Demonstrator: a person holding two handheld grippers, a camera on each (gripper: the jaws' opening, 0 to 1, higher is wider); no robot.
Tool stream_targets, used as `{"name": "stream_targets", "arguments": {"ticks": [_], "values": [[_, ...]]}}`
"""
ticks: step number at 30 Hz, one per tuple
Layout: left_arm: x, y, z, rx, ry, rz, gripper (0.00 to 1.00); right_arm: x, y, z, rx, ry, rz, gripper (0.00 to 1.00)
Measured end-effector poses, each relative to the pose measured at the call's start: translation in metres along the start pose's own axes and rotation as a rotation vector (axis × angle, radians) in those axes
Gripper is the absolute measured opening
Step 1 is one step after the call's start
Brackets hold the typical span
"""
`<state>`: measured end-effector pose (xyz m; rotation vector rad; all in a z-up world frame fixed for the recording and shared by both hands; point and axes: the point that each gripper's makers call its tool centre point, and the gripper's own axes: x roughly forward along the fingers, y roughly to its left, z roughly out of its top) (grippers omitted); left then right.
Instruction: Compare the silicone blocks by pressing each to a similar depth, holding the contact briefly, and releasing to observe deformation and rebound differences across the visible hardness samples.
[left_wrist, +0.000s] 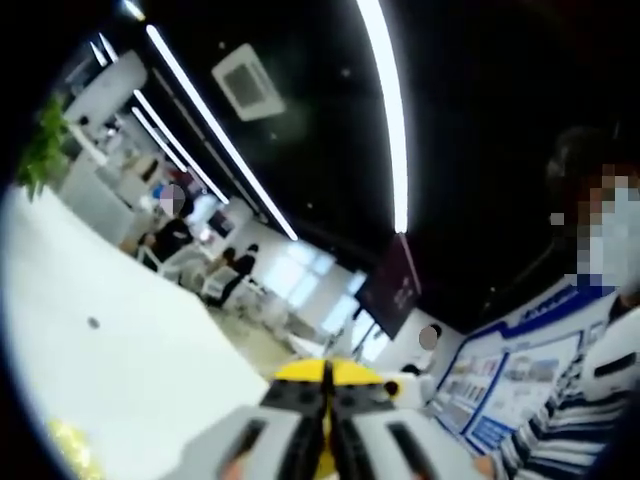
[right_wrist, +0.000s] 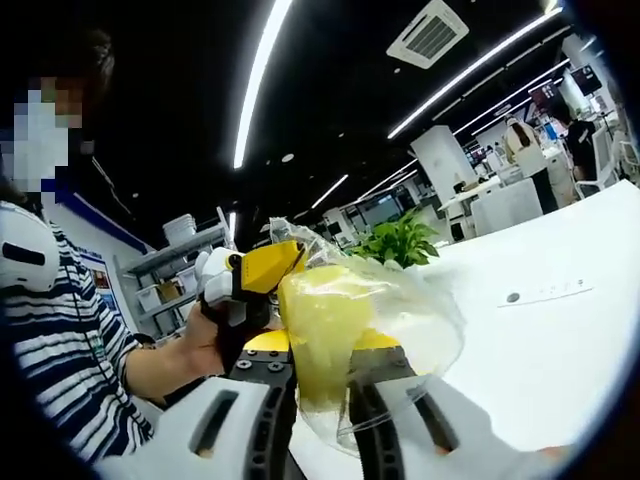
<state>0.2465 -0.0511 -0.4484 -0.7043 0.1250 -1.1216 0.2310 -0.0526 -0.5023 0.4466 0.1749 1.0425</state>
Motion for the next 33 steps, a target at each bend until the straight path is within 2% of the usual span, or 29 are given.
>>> {"name": "stream_targets", "arguments": {"ticks": [5,7,10,18,23,28,33], "values": [[0.001,-0.003,0.002,-0.001,-0.003,-0.011,0.0,-0.001,0.0,0.003,-0.028,-0.026,-0.002,0.21],[0.002,-0.005,0.002,0.001,-0.003,-0.015,0.0,-0.001,0.0,0.008,-0.033,-0.055,-0.002,0.26],[0.003,-0.007,0.001,0.008,0.001,-0.022,0.0,-0.001,-0.001,0.007,-0.037,-0.049,-0.007,0.31],[0.004,-0.007,-0.001,0.012,0.008,-0.021,0.0,-0.001,-0.003,0.004,-0.022,-0.041,-0.005,0.34],[0.004,-0.006,-0.004,0.009,0.013,-0.021,0.0,-0.001,-0.008,0.002,-0.04,-0.039,-0.032,0.39],[0.003,-0.003,-0.004,0.009,0.012,-0.011,0.0,-0.004,-0.017,0.005,-0.046,-0.069,-0.073,0.51],[0.002,0.002,-0.003,0.011,0.01,0.004,0.0,-0.012,-0.028,-0.002,-0.091,-0.031,-0.127,0.51]]}}
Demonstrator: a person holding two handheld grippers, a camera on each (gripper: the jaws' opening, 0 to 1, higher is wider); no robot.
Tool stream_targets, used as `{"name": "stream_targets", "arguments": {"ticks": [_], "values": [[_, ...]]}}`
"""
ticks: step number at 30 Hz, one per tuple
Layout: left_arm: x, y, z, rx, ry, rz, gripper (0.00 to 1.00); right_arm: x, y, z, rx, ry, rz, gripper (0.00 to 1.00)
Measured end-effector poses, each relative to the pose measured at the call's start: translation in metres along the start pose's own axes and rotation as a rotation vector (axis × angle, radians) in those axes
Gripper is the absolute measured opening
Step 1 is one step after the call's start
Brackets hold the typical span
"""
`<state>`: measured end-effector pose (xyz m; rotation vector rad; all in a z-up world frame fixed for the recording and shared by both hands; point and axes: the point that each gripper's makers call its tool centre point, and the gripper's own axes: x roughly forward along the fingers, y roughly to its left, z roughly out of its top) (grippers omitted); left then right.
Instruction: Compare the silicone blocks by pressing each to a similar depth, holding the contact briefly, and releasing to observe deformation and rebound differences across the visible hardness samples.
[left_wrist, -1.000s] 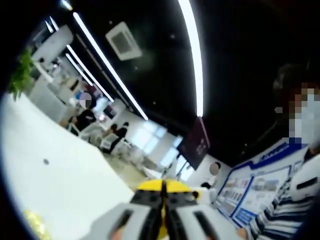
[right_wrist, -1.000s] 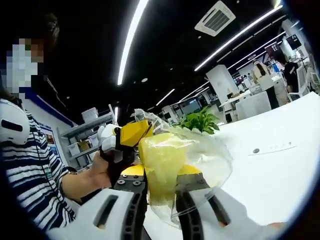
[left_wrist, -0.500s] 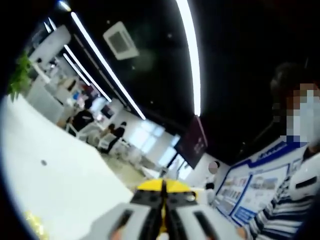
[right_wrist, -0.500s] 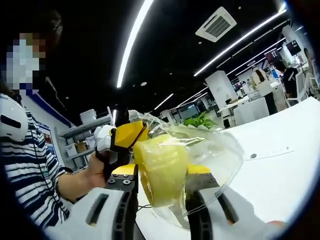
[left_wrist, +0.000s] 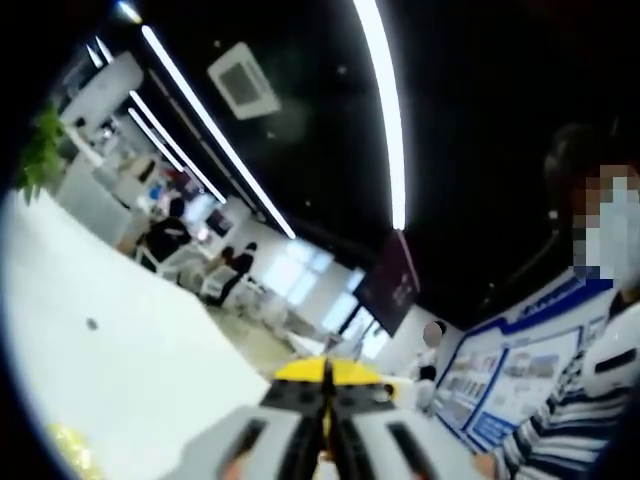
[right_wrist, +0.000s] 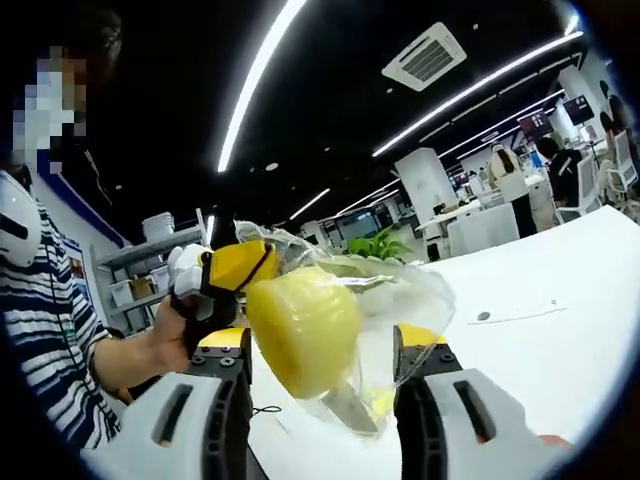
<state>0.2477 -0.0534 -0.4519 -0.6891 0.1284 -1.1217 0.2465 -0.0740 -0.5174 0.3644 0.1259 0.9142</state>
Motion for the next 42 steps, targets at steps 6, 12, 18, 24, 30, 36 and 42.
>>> {"name": "stream_targets", "arguments": {"ticks": [6,12,18,24,30,36,42], "values": [[-0.001,0.006,-0.002,-0.003,-0.002,0.015,0.0,-0.013,-0.015,-0.002,-0.009,-0.007,-0.063,0.54],[0.0,0.008,-0.005,-0.01,0.001,0.019,0.0,-0.022,-0.025,-0.007,-0.074,0.017,-0.137,0.58],[0.001,0.007,-0.006,-0.01,-0.002,0.017,0.0,-0.035,-0.032,-0.01,-0.131,0.031,-0.214,0.57],[0.002,0.007,-0.005,-0.019,-0.006,0.019,0.0,-0.055,-0.042,-0.005,-0.207,0.01,-0.33,0.57],[0.003,0.011,-0.009,-0.022,-0.009,0.031,0.0,-0.076,-0.058,-0.01,-0.26,0.027,-0.449,0.68],[0.003,0.015,-0.014,-0.024,-0.006,0.041,0.0,-0.105,-0.067,-0.011,-0.215,-0.021,-0.514,0.75],[0.003,0.018,-0.018,-0.031,-0.008,0.054,0.0,-0.143,-0.081,-0.024,-0.227,-0.015,-0.639,0.78]]}}
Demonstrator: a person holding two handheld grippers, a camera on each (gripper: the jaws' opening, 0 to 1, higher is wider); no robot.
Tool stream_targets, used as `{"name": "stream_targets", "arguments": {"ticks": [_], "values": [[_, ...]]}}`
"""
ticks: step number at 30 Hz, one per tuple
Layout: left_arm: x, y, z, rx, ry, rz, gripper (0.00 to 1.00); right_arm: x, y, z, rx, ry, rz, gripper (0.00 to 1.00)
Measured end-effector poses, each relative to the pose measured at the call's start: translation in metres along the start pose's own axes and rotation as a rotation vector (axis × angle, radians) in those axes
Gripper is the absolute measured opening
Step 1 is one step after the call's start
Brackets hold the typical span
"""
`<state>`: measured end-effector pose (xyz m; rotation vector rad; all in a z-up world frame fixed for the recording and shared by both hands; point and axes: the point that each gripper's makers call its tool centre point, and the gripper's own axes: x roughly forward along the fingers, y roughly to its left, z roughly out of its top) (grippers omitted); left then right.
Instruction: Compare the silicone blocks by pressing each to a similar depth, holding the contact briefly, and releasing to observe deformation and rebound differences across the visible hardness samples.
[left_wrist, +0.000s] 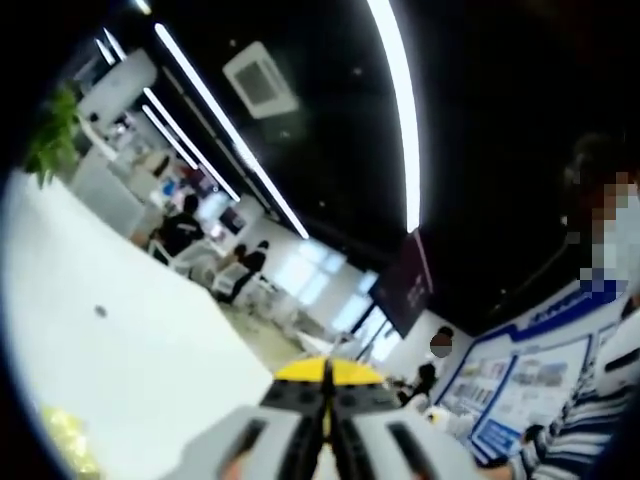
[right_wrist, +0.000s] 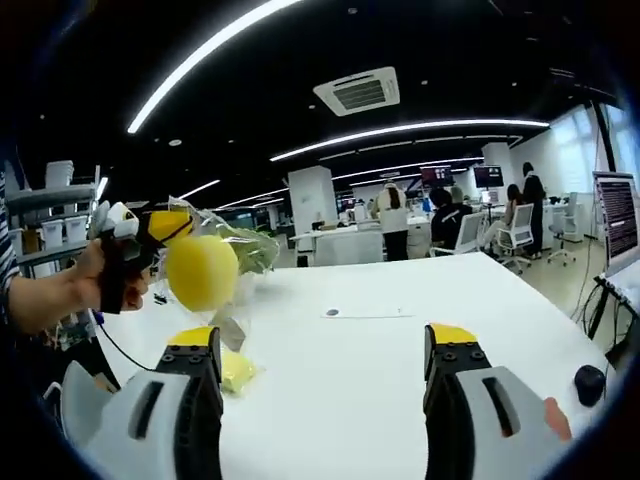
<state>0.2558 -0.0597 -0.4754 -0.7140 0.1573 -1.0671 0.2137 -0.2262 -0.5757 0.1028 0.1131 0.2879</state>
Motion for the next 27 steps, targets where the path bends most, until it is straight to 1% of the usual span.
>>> {"name": "stream_targets", "arguments": {"ticks": [2,5,7,9,11,14,15,16,17,19,20,21,22,23,25,26,27], "values": [[0.0,0.001,-0.001,-0.004,-0.003,0.003,0.0,-0.009,-0.008,-0.008,-0.002,0.004,-0.033,0.78],[0.0,0.004,-0.004,-0.008,-0.001,0.01,0.0,-0.021,-0.015,-0.021,0.002,0.017,-0.061,0.76],[0.0,0.006,-0.006,-0.015,-0.003,0.013,0.0,-0.028,-0.021,-0.033,0.019,0.05,-0.078,0.73],[0.001,0.008,-0.008,-0.018,-0.001,0.019,0.0,-0.034,-0.024,-0.042,0.041,0.068,-0.094,0.72],[0.0,0.011,-0.011,-0.024,0.002,0.025,0.0,-0.037,-0.025,-0.044,0.051,0.06,-0.101,0.73],[0.0,0.015,-0.017,-0.036,0.008,0.032,0.0,-0.042,-0.027,-0.043,0.043,0.026,-0.123,0.76],[0.0,0.016,-0.02,-0.039,0.011,0.035,0.0,-0.044,-0.032,-0.042,0.025,0.012,-0.159,0.78],[0.0,0.018,-0.022,-0.043,0.015,0.037,0.0,-0.045,-0.035,-0.041,0.006,0.003,-0.179,0.79],[0.0,0.019,-0.025,-0.045,0.019,0.039,0.0,-0.046,-0.034,-0.038,0.005,-0.022,-0.177,0.82],[0.0,0.022,-0.029,-0.049,0.026,0.042,0.0,-0.048,-0.035,-0.027,0.005,-0.088,-0.201,0.87],[0.0,0.023,-0.031,-0.054,0.028,0.044,0.0,-0.049,-0.035,-0.026,0.002,-0.094,-0.201,0.91],[0.0,0.025,-0.034,-0.061,0.03,0.047,0.0,-0.049,-0.034,-0.026,0.002,-0.088,-0.205,0.93],[0.0,0.026,-0.036,-0.062,0.031,0.047,0.0,-0.05,-0.035,-0.024,0.0,-0.097,-0.214,0.94],[0.0,0.028,-0.037,-0.067,0.031,0.052,0.0,-0.049,-0.035,-0.025,-0.008,-0.092,-0.211,0.96],[0.0,0.031,-0.042,-0.074,0.036,0.058,0.0,-0.048,-0.033,-0.029,0.008,-0.073,-0.202,0.96],[0.0,0.033,-0.043,-0.077,0.038,0.06,0.0,-0.047,-0.031,-0.041,0.016,-0.007,-0.196,0.96],[-0.001,0.034,-0.045,-0.081,0.039,0.062,0.0,-0.047,-0.033,-0.045,0.026,0.01,-0.208,0.96]]}}
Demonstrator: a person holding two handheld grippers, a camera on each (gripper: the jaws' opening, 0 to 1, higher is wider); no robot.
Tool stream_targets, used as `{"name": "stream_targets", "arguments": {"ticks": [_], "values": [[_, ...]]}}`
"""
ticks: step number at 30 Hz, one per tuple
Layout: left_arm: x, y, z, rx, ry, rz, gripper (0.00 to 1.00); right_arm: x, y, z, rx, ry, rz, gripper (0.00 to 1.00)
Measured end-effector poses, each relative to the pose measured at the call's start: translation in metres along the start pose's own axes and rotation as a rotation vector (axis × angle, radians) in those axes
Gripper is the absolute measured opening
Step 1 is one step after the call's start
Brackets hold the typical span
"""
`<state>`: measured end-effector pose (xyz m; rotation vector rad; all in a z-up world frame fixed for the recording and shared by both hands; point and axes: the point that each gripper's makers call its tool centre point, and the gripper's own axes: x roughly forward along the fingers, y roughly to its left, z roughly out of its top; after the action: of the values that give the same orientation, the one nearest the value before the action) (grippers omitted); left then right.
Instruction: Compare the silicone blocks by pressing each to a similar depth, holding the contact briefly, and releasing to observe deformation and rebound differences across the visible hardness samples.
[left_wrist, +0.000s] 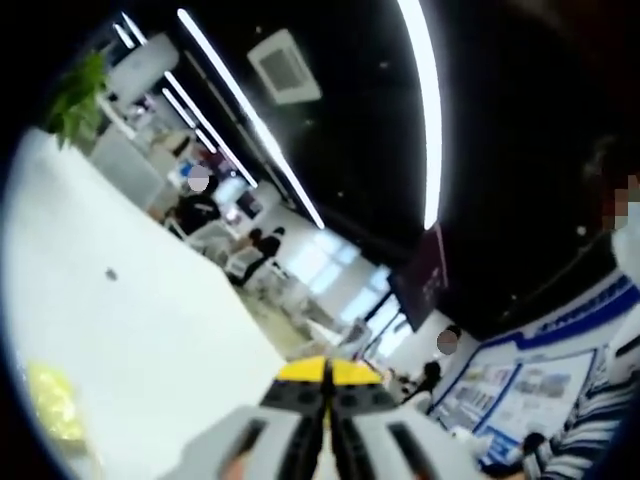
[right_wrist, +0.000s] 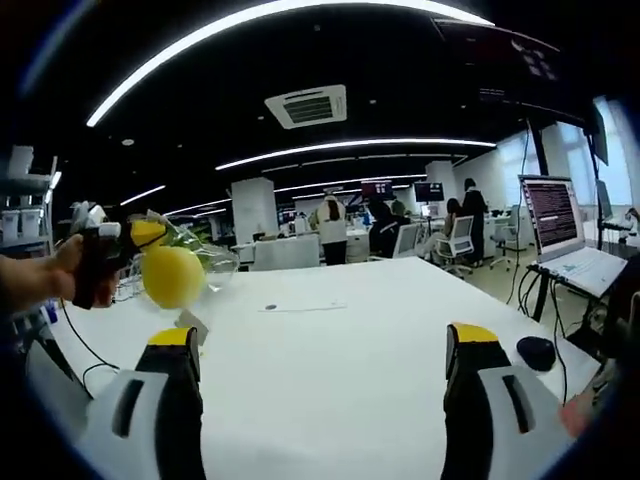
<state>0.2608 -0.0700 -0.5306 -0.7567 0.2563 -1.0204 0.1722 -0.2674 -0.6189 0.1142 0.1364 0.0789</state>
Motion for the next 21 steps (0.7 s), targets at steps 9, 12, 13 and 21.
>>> {"name": "stream_targets", "arguments": {"ticks": [9,12,13,21], "values": [[0.002,0.025,-0.009,-0.026,0.003,0.036,0.0,0.002,0.001,-0.036,0.012,0.125,0.004,0.96],[0.003,0.031,-0.012,-0.037,0.002,0.042,0.0,0.002,0.003,-0.036,0.0,0.137,0.011,0.96],[0.005,0.035,-0.014,-0.043,0.0,0.047,0.0,0.002,0.004,-0.037,-0.007,0.143,0.013,0.96],[0.013,0.054,-0.03,-0.094,-0.001,0.077,0.0,0.005,0.006,-0.04,0.007,0.174,0.024,0.96]]}}
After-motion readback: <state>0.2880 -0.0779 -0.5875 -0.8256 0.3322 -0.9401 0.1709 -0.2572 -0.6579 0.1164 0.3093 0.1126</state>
